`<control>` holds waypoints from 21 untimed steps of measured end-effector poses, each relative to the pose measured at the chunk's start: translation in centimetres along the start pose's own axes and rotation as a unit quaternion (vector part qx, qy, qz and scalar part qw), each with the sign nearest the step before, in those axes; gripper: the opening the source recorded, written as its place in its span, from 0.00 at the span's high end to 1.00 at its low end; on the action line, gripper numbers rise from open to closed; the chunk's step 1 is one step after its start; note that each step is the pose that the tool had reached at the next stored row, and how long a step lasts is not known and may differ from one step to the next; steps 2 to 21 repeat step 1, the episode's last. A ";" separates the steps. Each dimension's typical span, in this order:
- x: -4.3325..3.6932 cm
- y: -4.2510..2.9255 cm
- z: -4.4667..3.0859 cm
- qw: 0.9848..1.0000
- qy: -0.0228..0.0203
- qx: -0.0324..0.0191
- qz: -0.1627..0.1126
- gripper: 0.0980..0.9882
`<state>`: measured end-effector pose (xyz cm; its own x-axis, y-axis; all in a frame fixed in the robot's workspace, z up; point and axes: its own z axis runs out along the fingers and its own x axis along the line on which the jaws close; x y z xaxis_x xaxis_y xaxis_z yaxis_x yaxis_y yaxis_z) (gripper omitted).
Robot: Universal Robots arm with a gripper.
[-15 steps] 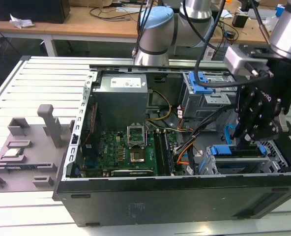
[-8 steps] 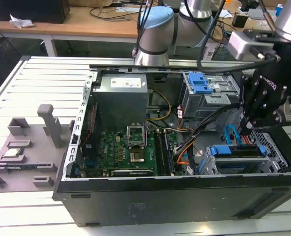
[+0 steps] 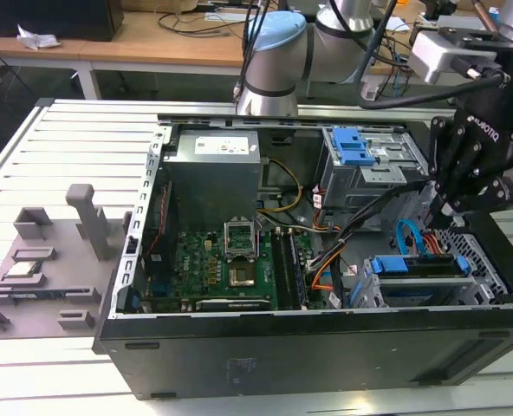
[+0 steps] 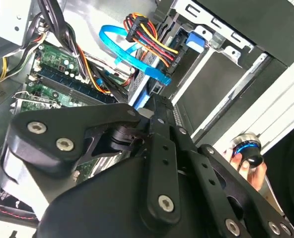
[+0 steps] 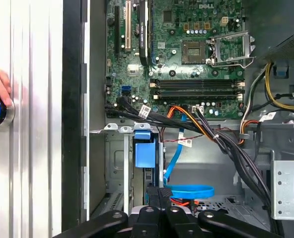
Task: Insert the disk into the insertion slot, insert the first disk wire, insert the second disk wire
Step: 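Insert the second disk wire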
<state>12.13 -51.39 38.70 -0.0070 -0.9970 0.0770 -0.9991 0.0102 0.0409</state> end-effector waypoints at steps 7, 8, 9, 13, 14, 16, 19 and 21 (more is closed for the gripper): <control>0.00 0.00 0.00 1.000 0.000 0.000 0.000 0.99; 0.00 0.00 0.00 1.000 0.000 0.000 0.000 0.99; 0.00 0.00 0.00 1.000 0.000 0.000 0.000 0.99; 0.00 0.00 0.00 1.000 0.000 0.000 0.000 0.99; 0.00 0.00 0.00 1.000 0.000 0.000 0.000 0.99; 0.00 0.00 0.00 1.000 0.000 0.000 0.000 0.99; 0.00 0.00 0.00 1.000 0.000 0.000 0.000 0.99; 0.00 0.00 0.00 1.000 0.000 0.000 0.000 0.99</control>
